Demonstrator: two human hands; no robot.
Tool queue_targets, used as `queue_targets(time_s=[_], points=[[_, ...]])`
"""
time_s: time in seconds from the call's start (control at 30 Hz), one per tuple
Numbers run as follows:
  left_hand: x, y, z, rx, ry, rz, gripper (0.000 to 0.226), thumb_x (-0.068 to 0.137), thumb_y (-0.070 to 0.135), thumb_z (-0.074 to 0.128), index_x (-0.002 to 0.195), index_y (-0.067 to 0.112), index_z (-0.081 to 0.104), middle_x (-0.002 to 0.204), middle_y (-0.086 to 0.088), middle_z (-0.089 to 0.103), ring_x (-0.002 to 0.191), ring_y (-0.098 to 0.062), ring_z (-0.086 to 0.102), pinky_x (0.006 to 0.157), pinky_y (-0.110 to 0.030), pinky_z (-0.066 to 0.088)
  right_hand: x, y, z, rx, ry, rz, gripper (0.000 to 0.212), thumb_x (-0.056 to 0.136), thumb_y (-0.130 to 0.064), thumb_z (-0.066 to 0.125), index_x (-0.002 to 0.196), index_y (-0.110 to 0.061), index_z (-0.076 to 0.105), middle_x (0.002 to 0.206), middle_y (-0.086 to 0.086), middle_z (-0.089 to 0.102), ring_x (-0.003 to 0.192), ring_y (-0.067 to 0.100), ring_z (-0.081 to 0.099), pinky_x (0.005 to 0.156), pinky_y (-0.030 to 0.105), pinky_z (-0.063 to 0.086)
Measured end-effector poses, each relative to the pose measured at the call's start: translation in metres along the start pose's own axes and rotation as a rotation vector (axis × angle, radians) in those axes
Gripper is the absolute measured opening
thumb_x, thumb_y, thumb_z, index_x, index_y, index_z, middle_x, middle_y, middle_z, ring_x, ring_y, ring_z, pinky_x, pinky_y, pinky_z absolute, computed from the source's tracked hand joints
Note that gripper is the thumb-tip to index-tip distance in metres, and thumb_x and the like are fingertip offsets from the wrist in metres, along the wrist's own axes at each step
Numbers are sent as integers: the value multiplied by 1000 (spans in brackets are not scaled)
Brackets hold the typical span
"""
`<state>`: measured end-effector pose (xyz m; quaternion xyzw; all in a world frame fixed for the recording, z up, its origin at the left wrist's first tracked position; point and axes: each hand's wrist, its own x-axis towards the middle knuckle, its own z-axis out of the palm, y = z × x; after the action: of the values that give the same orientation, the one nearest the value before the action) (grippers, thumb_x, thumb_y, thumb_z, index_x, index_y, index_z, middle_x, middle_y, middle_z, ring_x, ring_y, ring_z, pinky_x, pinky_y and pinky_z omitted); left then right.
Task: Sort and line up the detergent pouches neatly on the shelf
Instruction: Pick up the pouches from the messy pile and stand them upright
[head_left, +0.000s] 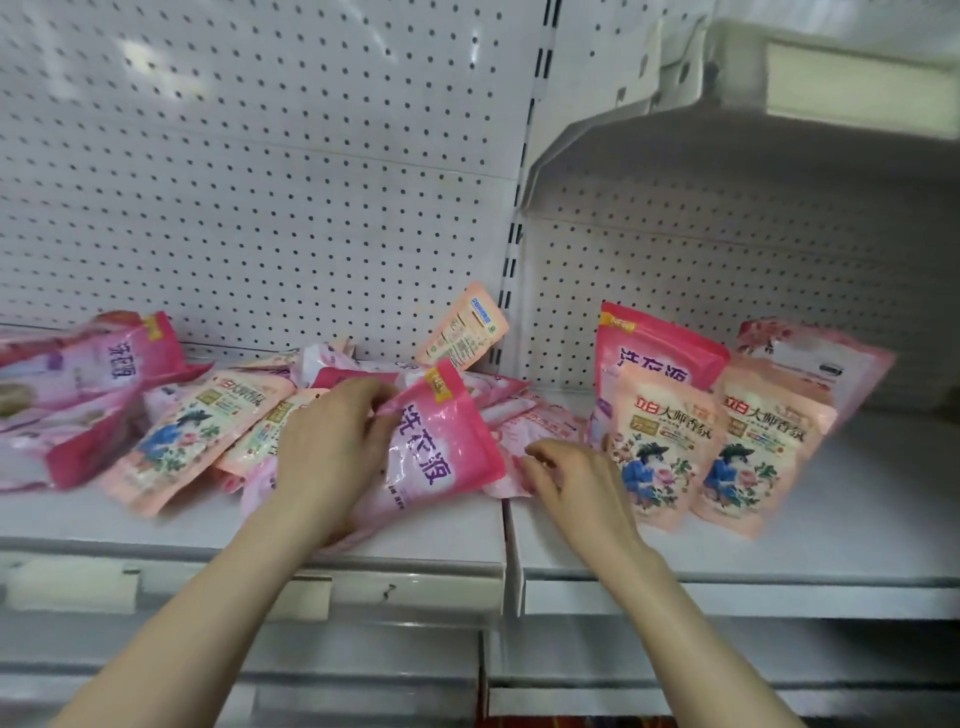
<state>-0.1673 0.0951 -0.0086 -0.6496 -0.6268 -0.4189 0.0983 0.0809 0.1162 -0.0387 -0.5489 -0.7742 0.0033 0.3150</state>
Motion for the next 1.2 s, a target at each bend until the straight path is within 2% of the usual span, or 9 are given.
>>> queue_targets(time_s=[0.13,0.23,0.33,0.57,0.73,0.87,0.93,1.0,1.2], points=[[10,-13,-17,-217,-6,-131,7,88,30,65,92,32,61,83,11,68,72,-20,63,60,-30,38,12,-26,4,286,40,68,37,100,-41,49,68,-28,59,59,-12,57,60,-1,55,56,14,37],[21,-16,-19,-480,-74,-209,9,88,27,66,87,34,59,82,11,68,61,-18,62,57,-33,48,31,-58,-6,633,-11,94,30,92,-57,51,92,-35,71,81,-15,72,81,-7,64,69,4,44],[30,-12,-17,-783,-156,-271,12,89,18,66,94,28,63,88,4,70,72,-19,68,59,-43,58,47,-79,-15,947,-5,196,11,86,-32,73,97,-29,72,92,-1,77,87,16,74,76,31,58],[46,-8,1,-1063,-336,-141,13,88,7,66,99,14,64,92,1,69,78,-1,66,65,-14,52,38,-81,-52,787,195,199,11,83,-17,76,82,-27,77,78,-1,77,72,18,74,67,31,59],[50,4,32,-787,-405,95,14,89,17,67,103,18,68,96,10,71,86,1,65,79,-17,51,16,-61,-82,475,386,233,4,81,-23,79,83,-26,78,72,-10,75,68,11,71,67,27,55],[43,27,69,-375,-608,427,42,89,26,66,129,19,59,134,2,59,119,-17,57,96,-27,43,0,-42,-99,403,463,323,13,81,-18,80,93,-23,79,78,-10,76,75,12,72,75,36,58],[34,36,86,-217,-713,580,46,88,24,65,133,17,56,140,-1,54,128,-18,49,101,-28,37,-5,-33,-103,310,509,322,13,80,-20,80,93,-21,80,77,-18,73,71,-2,67,73,22,54],[25,38,97,-104,-711,649,43,88,20,62,131,18,57,136,-2,57,129,-19,48,99,-30,41,-10,-27,-108,229,549,332,12,80,-22,80,92,-19,80,73,-25,69,66,-10,62,64,9,45],[21,30,79,83,-549,648,29,93,24,50,114,32,67,116,-4,69,107,-24,63,81,-33,48,-10,-22,-114,89,604,325,9,82,-23,78,89,-18,80,71,-14,69,69,3,64,67,15,47]])
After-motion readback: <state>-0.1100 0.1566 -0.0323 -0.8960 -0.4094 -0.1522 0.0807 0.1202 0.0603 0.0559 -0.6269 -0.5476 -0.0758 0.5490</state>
